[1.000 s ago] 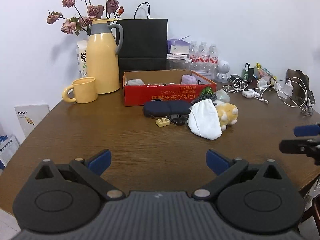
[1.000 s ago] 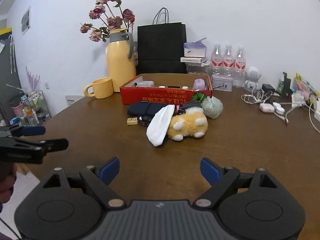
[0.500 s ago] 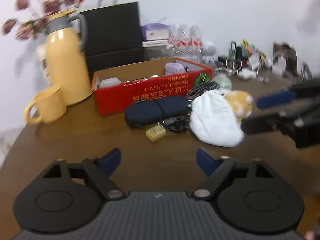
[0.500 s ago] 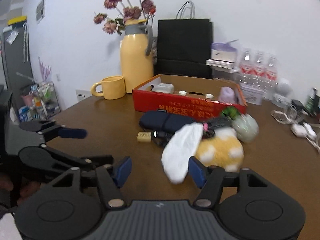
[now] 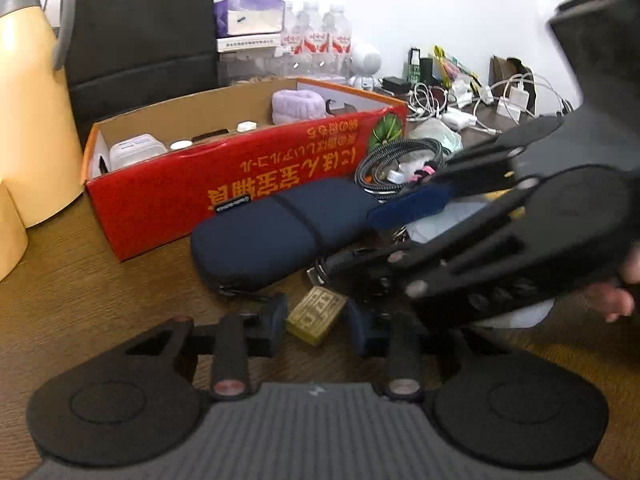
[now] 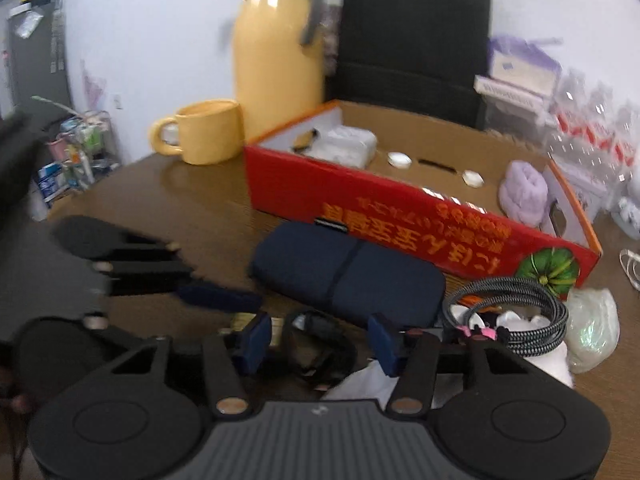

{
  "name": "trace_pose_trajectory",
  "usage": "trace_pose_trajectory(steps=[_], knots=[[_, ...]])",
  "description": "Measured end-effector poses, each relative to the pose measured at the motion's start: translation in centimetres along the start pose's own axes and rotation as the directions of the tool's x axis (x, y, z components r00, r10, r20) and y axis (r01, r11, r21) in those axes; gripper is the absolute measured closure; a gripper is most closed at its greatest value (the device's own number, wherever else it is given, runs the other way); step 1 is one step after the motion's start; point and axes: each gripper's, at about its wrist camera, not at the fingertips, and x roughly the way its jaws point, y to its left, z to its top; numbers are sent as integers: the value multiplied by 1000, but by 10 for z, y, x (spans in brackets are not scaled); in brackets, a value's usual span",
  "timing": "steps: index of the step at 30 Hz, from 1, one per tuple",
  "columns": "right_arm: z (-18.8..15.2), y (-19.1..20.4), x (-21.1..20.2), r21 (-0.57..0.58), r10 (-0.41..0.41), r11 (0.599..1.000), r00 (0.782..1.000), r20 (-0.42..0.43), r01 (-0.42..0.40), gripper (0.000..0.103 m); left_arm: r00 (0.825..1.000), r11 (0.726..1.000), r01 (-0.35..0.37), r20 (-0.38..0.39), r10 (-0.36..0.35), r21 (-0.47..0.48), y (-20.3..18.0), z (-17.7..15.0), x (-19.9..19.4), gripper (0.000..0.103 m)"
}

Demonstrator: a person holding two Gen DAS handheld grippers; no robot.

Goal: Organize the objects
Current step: 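Grasp the yellow block with the left gripper while the right grasps the black cable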

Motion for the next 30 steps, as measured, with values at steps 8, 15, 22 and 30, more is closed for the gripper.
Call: trace_pose_trajectory(steps=[8, 15, 22, 30], knots=[[-8, 11, 6, -41, 51, 998, 998, -28, -52, 63, 980, 975, -197, 7, 199, -104, 4, -16, -29, 71], [-10, 34, -47, -34, 39, 999, 992, 119, -35, 66, 945, 929, -304, 55, 322, -212, -10, -29, -94, 71], [-43, 53, -142, 54, 1, 998, 946, 324, -19, 66, 934, 913, -286, 129, 334, -293, -57, -42, -155, 71], [-120, 57, -178, 163, 23, 985, 970, 242, -64, 66, 948, 931, -236, 147, 284, -278, -113, -53, -178, 71]])
